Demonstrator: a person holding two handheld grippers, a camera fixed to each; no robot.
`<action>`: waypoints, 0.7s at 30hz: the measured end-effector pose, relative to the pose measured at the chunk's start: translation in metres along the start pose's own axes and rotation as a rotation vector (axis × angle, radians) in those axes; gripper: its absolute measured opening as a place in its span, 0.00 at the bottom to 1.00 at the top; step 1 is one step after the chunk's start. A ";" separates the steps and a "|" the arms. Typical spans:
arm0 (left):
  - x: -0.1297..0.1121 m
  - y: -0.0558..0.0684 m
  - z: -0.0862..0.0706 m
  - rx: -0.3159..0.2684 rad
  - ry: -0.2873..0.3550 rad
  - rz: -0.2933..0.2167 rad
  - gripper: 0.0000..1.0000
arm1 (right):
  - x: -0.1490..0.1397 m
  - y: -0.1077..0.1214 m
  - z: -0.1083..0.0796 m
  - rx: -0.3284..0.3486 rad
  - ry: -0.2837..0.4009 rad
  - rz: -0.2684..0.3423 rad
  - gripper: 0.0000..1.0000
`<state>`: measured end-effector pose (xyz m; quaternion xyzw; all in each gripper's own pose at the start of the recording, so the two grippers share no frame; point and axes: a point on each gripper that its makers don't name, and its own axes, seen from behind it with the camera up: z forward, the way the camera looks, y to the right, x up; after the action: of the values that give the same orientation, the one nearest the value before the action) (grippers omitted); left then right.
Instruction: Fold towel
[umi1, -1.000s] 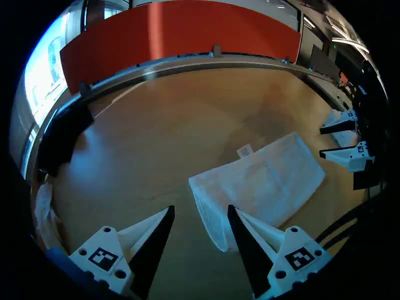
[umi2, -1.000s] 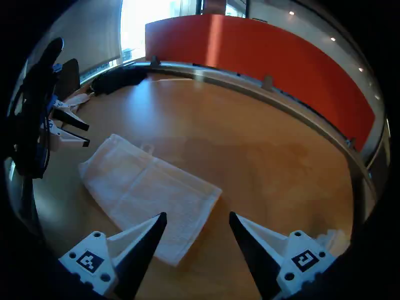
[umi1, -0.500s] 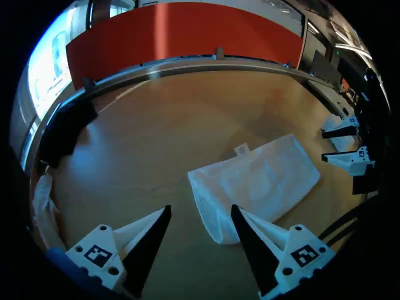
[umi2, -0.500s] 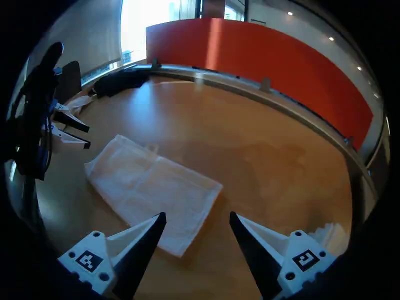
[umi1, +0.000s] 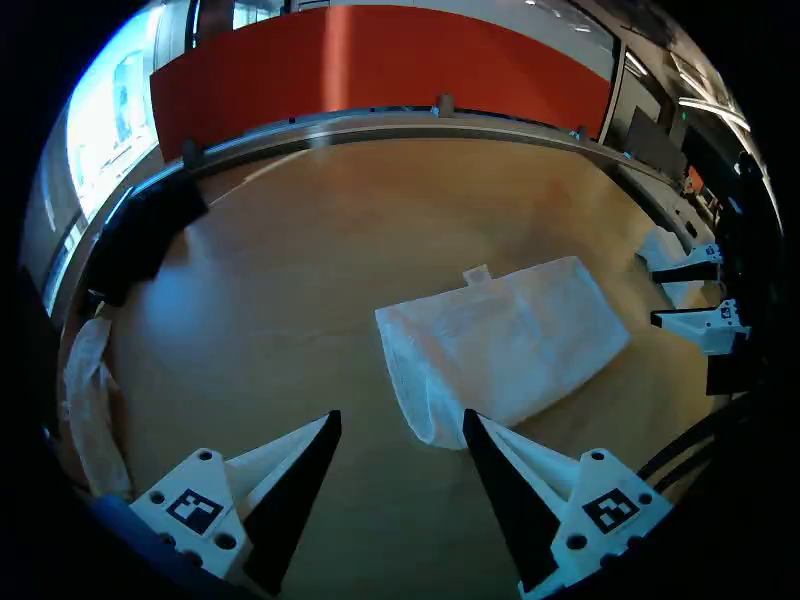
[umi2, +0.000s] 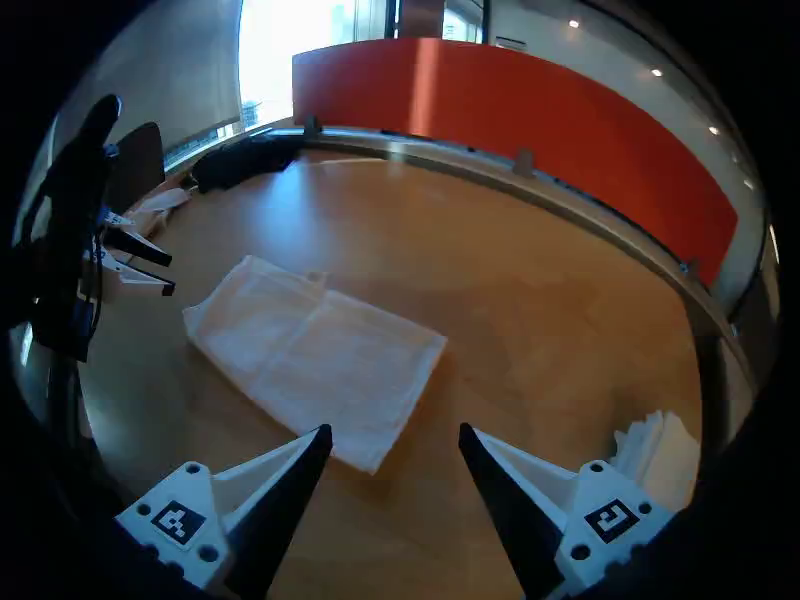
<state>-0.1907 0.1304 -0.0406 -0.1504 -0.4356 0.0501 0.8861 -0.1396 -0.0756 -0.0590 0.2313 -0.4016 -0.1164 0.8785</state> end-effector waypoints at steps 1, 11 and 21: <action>-0.001 0.000 -0.001 0.001 0.000 -0.002 0.90 | -0.001 0.000 -0.001 0.000 0.000 0.001 0.98; -0.008 -0.005 -0.012 0.023 0.010 -0.020 0.90 | -0.001 -0.003 -0.001 0.010 0.005 -0.007 0.98; -0.027 -0.018 -0.033 0.072 0.020 -0.080 0.90 | -0.004 -0.010 0.004 0.041 -0.006 -0.046 0.98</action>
<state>-0.1826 0.1005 -0.0745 -0.1014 -0.4302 0.0289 0.8965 -0.1452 -0.0836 -0.0643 0.2583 -0.4011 -0.1290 0.8693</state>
